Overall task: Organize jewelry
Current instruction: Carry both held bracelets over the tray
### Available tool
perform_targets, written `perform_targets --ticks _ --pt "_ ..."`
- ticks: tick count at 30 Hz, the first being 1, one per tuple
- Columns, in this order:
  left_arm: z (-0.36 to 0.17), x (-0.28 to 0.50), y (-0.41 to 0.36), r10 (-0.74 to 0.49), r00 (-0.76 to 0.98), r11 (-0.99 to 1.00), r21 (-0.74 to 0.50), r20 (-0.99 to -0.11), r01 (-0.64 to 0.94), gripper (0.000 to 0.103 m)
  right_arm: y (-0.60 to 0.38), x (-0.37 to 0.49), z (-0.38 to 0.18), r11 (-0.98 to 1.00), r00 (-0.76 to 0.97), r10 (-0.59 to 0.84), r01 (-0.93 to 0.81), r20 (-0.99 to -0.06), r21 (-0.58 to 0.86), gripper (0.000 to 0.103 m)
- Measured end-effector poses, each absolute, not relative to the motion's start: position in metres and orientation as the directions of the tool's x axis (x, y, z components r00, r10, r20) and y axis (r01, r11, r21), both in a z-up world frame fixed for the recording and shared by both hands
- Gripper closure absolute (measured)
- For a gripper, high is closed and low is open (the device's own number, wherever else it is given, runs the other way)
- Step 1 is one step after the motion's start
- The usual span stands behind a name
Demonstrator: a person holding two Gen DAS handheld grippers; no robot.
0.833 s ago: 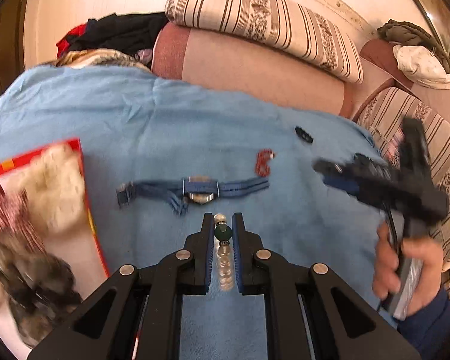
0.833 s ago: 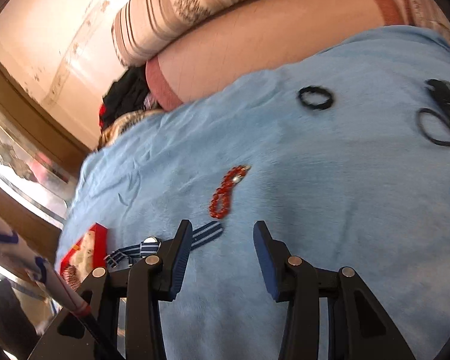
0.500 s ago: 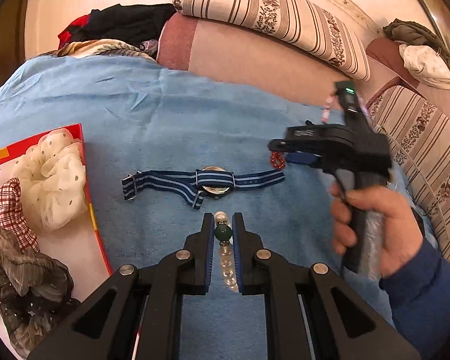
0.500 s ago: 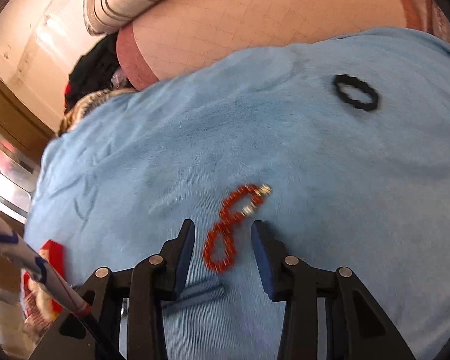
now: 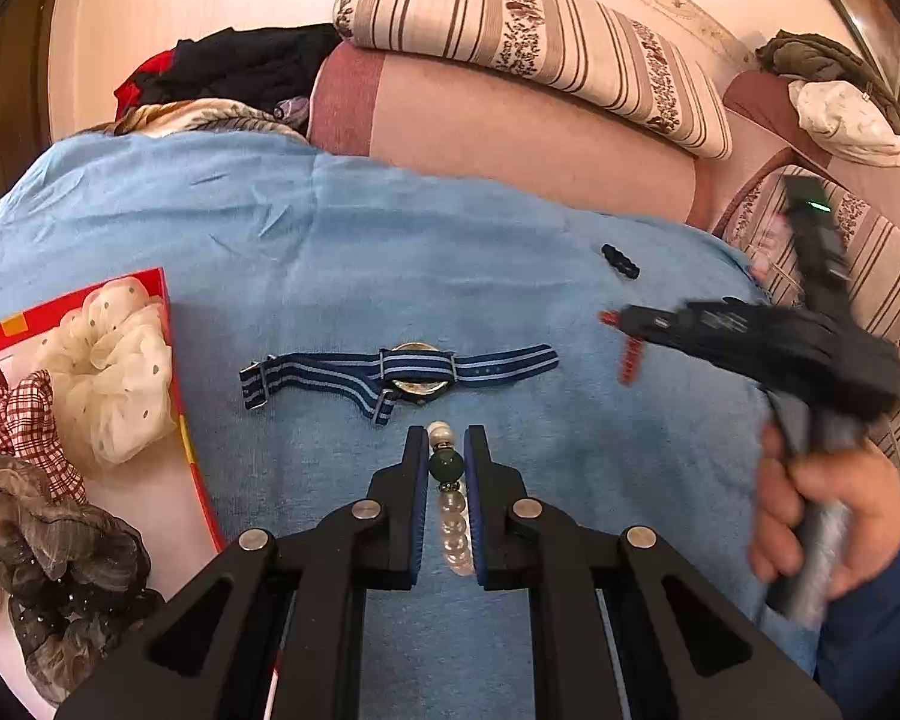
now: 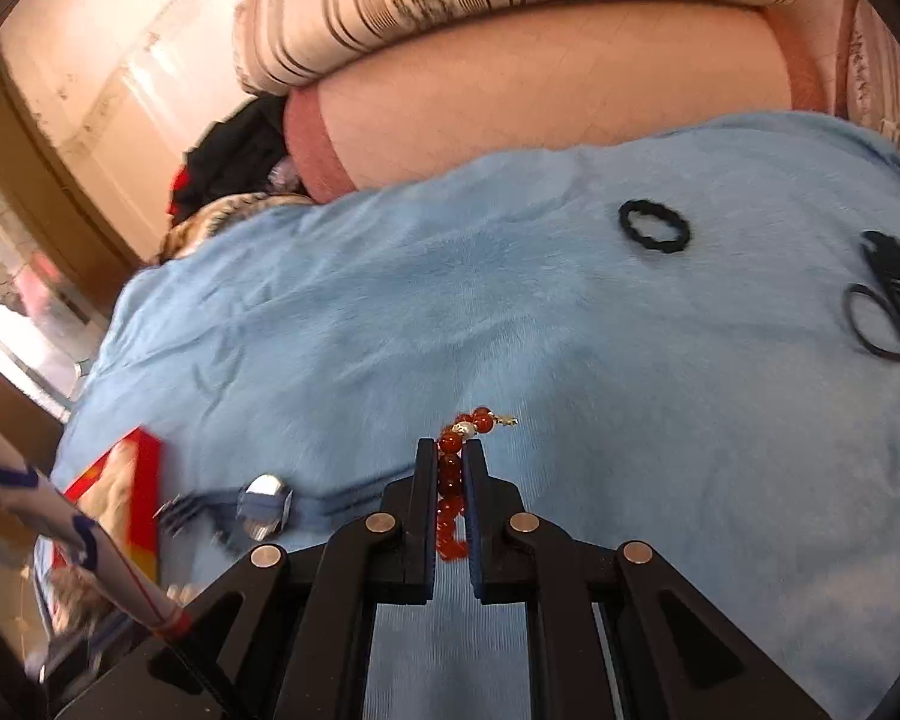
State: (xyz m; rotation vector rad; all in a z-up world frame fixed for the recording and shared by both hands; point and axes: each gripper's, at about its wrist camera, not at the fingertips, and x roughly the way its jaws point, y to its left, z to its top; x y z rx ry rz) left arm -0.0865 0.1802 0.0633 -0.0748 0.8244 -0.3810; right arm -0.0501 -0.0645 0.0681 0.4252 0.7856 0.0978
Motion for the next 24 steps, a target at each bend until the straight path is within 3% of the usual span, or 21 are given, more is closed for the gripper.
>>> perform_targets --ticks 13,24 --pt "0.077 -0.120 0.160 -0.312 0.670 0.940 -0.114 -0.673 0.323 0.092 -0.041 -0.156 0.094 0.911 0.782 0.282 -0.036 -0.556 0.412 0.095" --pt "0.087 -0.158 0.148 -0.293 0.707 0.938 -0.048 -0.643 0.344 0.092 -0.035 -0.204 0.094 0.910 0.791 0.277 -0.033 -0.545 0.414 0.095"
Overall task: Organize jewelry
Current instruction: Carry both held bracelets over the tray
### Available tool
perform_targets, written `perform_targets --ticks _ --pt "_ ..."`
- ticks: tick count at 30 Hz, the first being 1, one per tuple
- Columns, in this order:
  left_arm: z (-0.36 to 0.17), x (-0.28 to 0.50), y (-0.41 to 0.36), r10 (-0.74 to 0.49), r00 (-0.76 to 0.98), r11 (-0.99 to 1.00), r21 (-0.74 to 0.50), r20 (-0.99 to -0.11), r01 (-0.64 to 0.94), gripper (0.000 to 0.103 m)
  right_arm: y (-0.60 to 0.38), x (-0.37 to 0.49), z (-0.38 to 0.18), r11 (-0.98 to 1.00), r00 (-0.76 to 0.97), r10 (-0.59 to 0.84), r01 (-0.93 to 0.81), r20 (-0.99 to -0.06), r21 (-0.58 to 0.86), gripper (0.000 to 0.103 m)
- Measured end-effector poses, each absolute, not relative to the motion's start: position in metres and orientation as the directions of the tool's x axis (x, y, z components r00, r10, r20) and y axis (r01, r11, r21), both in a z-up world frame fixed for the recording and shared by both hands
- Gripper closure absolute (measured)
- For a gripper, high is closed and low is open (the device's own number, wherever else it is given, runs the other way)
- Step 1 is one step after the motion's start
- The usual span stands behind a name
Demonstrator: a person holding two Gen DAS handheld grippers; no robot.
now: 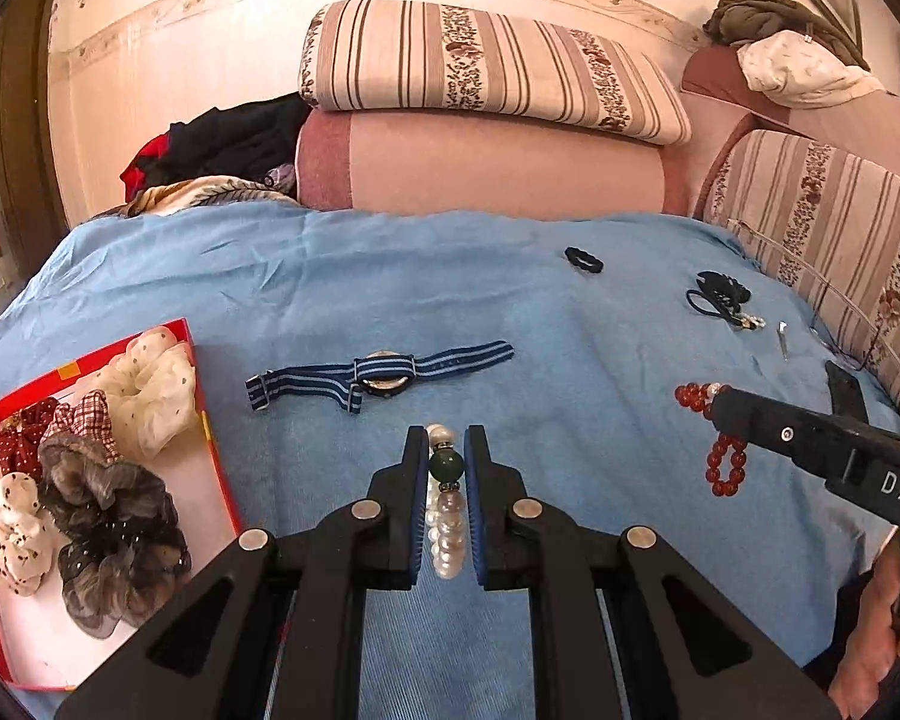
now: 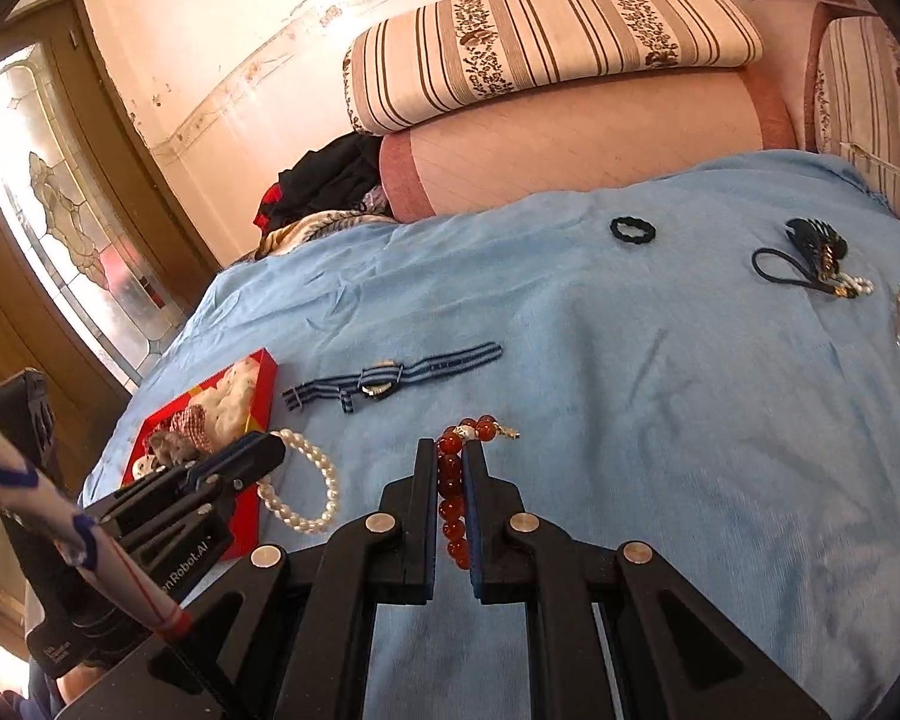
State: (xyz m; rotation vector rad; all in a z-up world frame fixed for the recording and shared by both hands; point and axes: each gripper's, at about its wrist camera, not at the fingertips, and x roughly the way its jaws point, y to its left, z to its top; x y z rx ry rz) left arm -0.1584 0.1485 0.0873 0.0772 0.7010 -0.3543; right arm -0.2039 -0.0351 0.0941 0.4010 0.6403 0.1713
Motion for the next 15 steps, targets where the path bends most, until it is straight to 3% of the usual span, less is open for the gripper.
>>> perform_targets --ticks 15 --pt "0.101 -0.191 0.174 -0.274 0.740 0.947 -0.041 -0.614 0.318 0.092 -0.010 -0.232 0.103 0.918 0.781 0.287 -0.059 -0.555 0.393 0.095"
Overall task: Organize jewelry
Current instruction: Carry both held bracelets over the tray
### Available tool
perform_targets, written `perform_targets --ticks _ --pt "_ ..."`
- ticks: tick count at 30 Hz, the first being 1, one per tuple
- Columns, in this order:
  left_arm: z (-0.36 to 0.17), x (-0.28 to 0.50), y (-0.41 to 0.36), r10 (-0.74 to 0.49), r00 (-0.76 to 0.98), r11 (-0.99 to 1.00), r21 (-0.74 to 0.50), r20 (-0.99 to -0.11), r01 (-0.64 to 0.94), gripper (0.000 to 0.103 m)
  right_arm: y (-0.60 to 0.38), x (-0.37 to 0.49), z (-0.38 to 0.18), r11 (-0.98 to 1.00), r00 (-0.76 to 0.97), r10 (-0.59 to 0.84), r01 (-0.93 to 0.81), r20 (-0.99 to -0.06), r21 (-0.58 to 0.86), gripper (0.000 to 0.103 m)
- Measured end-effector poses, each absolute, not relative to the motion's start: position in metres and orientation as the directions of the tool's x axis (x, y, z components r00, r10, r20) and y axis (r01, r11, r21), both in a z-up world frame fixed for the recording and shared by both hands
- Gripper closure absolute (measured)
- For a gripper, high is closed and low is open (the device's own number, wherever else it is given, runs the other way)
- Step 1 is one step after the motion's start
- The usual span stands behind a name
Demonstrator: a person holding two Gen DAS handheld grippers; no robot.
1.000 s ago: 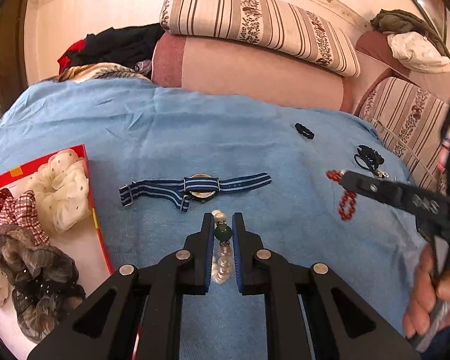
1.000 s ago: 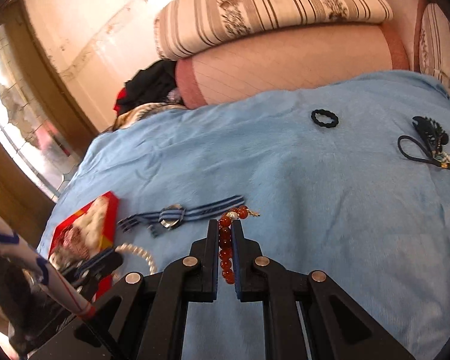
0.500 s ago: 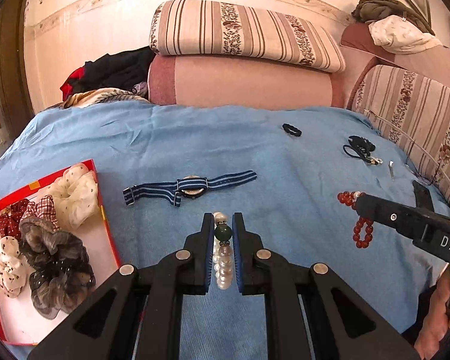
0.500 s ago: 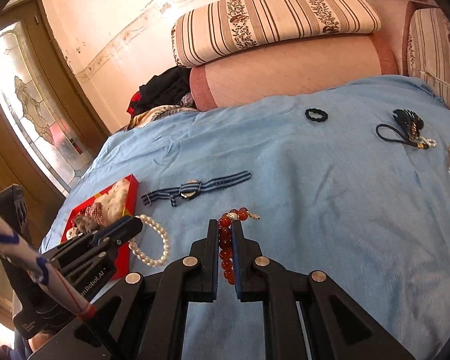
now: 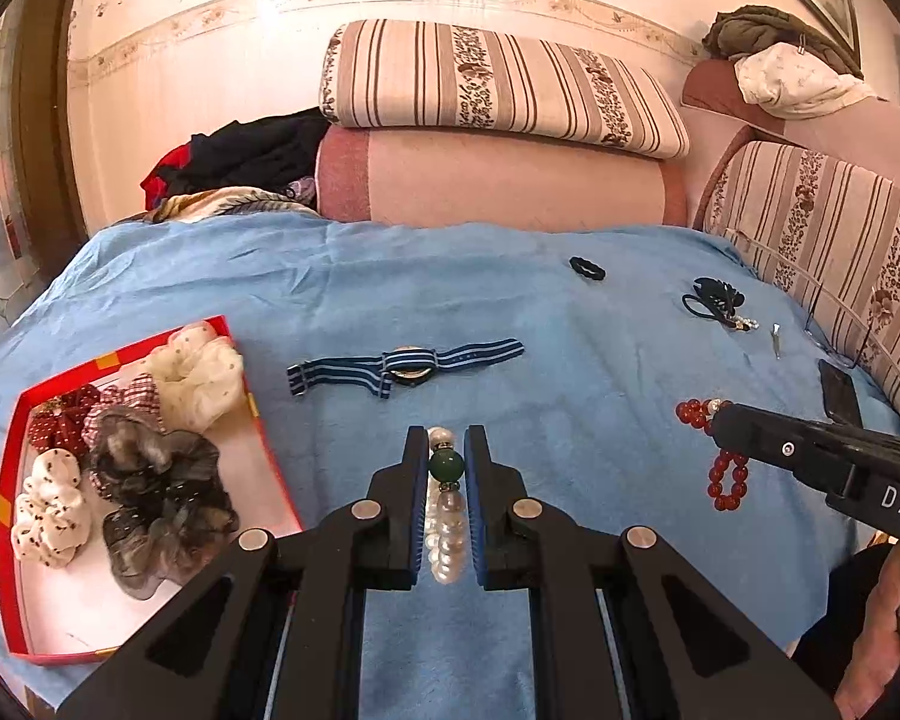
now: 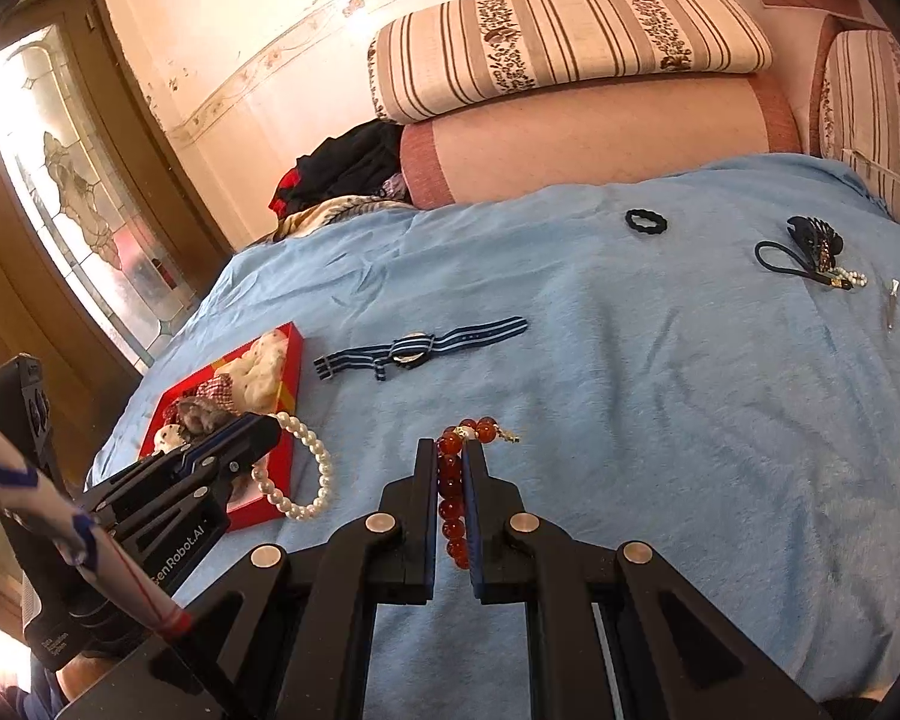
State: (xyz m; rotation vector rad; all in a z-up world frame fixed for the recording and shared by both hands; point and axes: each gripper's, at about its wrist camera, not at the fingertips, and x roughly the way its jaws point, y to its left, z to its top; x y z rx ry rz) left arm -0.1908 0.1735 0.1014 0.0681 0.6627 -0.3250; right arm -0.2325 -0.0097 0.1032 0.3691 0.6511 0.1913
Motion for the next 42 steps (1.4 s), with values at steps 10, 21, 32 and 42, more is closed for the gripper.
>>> perform_targets --ticks 10,21,32,42 --pt "0.111 -0.197 0.196 -0.265 0.759 0.957 -0.065 -0.595 0.283 0.092 0.021 -0.234 0.113 0.926 0.772 0.307 -0.107 -0.557 0.363 0.095" --pt "0.118 -0.199 0.229 -0.244 0.780 0.969 -0.103 -0.576 0.226 0.092 0.056 -0.228 0.119 0.928 0.751 0.338 -0.164 -0.568 0.335 0.095" --pt "0.126 -0.197 0.273 -0.206 0.806 0.978 -0.153 -0.555 0.144 0.092 0.097 -0.211 0.125 0.914 0.719 0.393 -0.239 -0.573 0.328 0.095" --pt "0.128 -0.189 0.311 -0.145 0.818 0.982 -0.179 -0.556 0.053 0.092 0.141 -0.192 0.134 0.895 0.692 0.445 -0.321 -0.568 0.310 0.095"
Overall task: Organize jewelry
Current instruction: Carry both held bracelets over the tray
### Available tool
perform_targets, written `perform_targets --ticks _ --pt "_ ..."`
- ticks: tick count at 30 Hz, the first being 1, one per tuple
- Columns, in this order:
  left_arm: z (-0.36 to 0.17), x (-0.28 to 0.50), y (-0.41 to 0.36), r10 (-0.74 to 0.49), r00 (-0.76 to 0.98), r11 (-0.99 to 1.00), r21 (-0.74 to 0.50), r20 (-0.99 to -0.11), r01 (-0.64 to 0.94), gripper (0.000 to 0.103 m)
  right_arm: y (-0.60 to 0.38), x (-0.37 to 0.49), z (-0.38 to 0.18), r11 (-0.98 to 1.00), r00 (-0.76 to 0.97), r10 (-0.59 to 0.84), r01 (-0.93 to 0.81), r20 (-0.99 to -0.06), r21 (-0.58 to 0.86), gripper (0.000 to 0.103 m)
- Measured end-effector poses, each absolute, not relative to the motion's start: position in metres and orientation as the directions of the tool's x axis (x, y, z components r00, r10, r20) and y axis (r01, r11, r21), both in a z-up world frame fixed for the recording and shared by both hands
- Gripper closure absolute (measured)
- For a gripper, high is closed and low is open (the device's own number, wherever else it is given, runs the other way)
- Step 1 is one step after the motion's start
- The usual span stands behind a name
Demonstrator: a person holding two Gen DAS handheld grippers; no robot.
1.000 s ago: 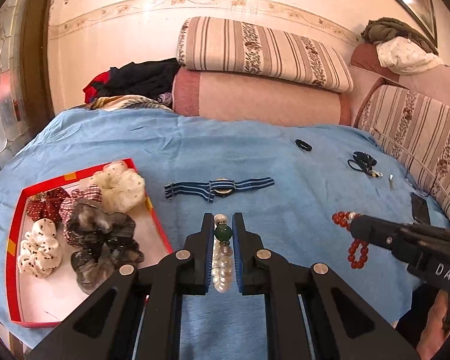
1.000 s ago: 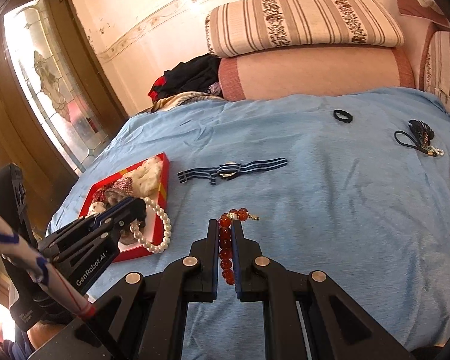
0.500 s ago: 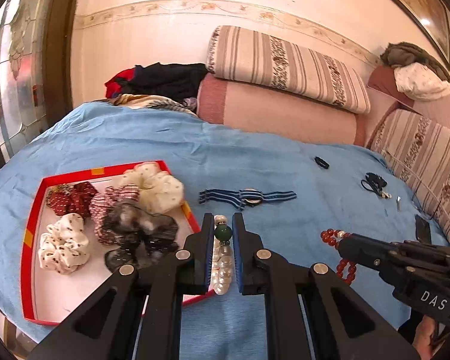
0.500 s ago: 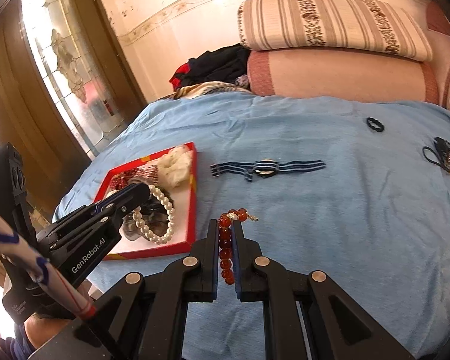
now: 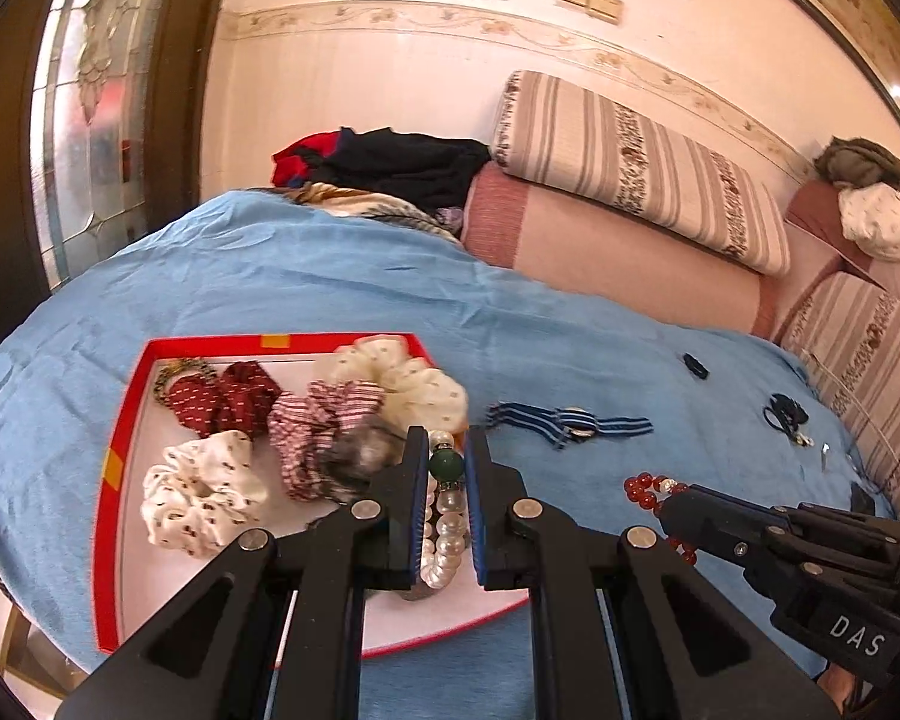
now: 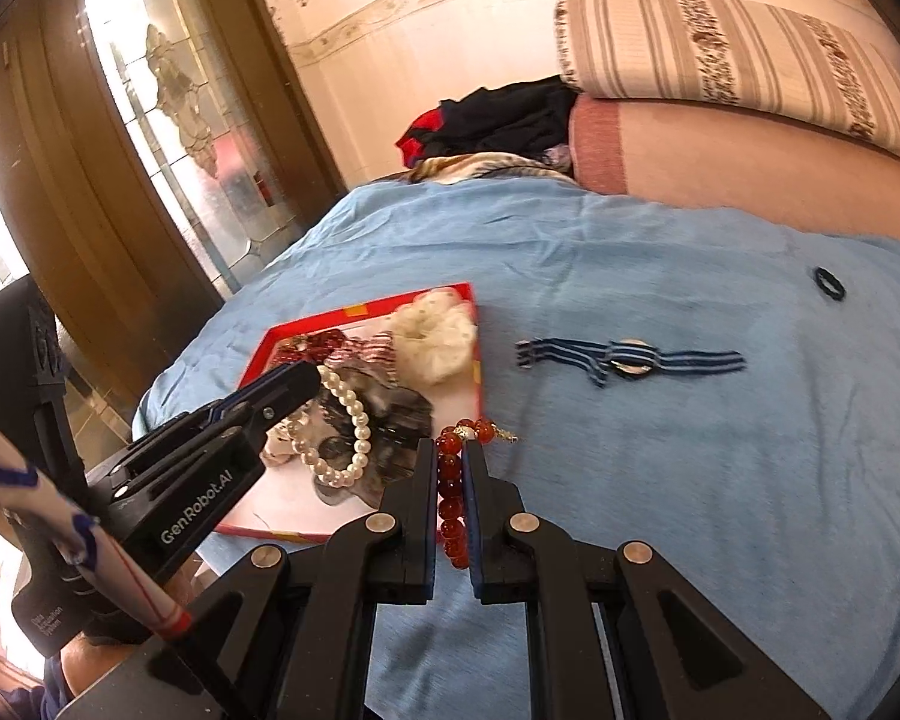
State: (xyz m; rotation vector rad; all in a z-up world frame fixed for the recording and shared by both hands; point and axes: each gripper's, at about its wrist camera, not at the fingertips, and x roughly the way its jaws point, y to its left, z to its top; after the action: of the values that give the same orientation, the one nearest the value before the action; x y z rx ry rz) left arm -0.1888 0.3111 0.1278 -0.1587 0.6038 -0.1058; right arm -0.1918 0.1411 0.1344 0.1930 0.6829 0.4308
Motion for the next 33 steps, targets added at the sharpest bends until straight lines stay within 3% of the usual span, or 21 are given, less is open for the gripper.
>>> perform_targets --ticks 11,26,33 --pt "0.123 -0.182 0.346 -0.065 0.816 0.982 -0.182 -0.574 -0.050 0.092 0.183 -0.171 0.136 0.867 0.653 0.499 -0.378 -0.570 0.326 0.095" --pt "0.103 -0.186 0.381 0.109 0.783 0.979 -0.069 -0.612 -0.190 0.092 0.230 -0.155 0.115 0.847 0.589 0.526 -0.432 -0.614 0.311 0.095" --pt "0.091 -0.183 0.393 0.133 0.754 0.975 -0.053 -0.643 -0.217 0.092 0.246 -0.144 0.102 0.850 0.570 0.516 -0.434 -0.640 0.299 0.094"
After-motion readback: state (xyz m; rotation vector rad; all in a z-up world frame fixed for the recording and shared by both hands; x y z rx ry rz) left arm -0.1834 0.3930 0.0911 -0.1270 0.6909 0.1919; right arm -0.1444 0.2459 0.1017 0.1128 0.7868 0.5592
